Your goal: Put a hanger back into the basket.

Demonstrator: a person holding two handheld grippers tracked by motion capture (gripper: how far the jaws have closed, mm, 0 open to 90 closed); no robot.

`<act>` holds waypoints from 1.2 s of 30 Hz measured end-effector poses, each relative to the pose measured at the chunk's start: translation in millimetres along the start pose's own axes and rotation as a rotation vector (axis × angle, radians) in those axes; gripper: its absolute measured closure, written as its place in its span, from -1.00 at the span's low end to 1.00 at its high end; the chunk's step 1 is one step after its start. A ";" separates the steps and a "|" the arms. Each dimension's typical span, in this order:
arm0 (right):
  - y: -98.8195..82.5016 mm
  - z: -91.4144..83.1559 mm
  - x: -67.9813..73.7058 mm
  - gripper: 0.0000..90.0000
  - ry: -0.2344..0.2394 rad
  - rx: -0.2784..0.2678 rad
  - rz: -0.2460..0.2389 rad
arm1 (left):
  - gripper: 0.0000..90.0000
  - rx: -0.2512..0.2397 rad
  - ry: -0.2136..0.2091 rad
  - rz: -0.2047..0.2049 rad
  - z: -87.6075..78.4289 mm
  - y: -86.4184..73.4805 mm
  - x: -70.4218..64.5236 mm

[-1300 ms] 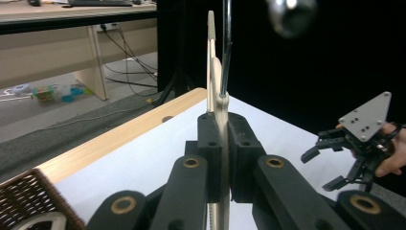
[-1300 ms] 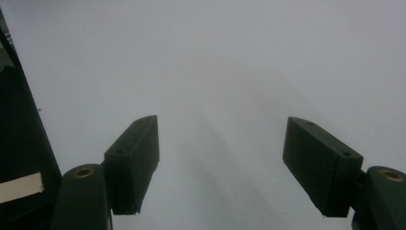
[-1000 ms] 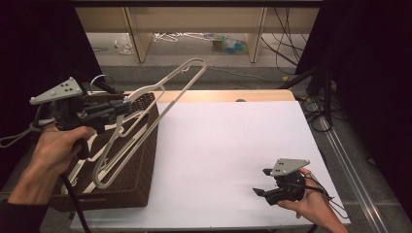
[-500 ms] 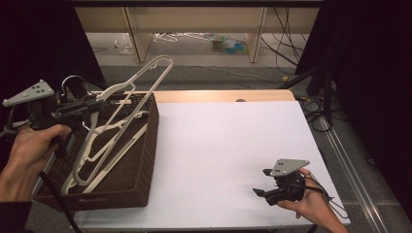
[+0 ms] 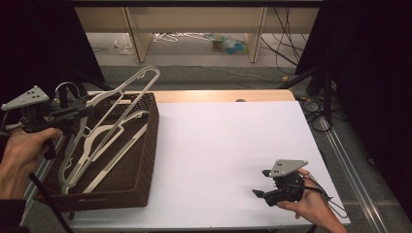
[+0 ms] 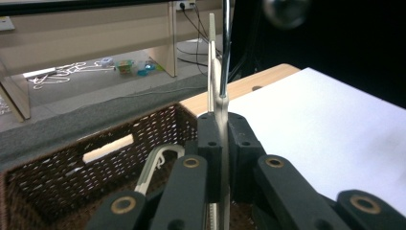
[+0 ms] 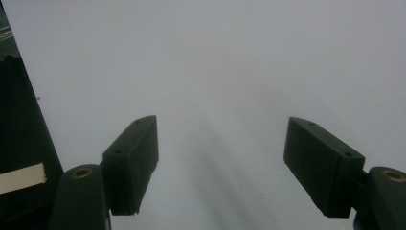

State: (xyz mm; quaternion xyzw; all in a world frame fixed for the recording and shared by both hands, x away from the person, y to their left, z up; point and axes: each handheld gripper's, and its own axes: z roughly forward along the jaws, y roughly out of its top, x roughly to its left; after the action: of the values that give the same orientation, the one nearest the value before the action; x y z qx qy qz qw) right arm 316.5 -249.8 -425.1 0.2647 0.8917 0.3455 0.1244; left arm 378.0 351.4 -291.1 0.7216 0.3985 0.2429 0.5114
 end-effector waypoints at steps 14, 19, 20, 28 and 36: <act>-1.5 0.7 -1.8 -0.37 -0.009 -0.003 -0.011 | 0.89 0.074 0.043 -0.007 3.2 -26.4 20.7; -0.7 -0.7 -2.4 -0.38 -0.003 0.004 -0.009 | 0.89 0.088 0.041 -0.017 3.4 -34.9 23.9; -1.1 0.7 -1.9 -0.38 -0.012 -0.009 -0.009 | 0.89 0.090 0.041 -0.020 3.8 -36.7 24.4; -1.0 0.6 -1.7 -0.38 -0.013 -0.009 -0.008 | 0.89 0.142 0.037 -0.040 9.5 -49.5 29.8; -1.1 1.0 -1.7 -0.38 -0.013 -0.003 -0.008 | 0.89 0.171 0.024 -0.065 18.8 -61.4 29.4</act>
State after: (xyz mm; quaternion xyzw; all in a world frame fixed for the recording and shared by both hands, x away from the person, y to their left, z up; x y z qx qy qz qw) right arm 317.8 -250.9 -426.6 0.2630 0.8914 0.3447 0.1319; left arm 388.8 375.2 -356.7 0.7462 0.4472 0.1998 0.4509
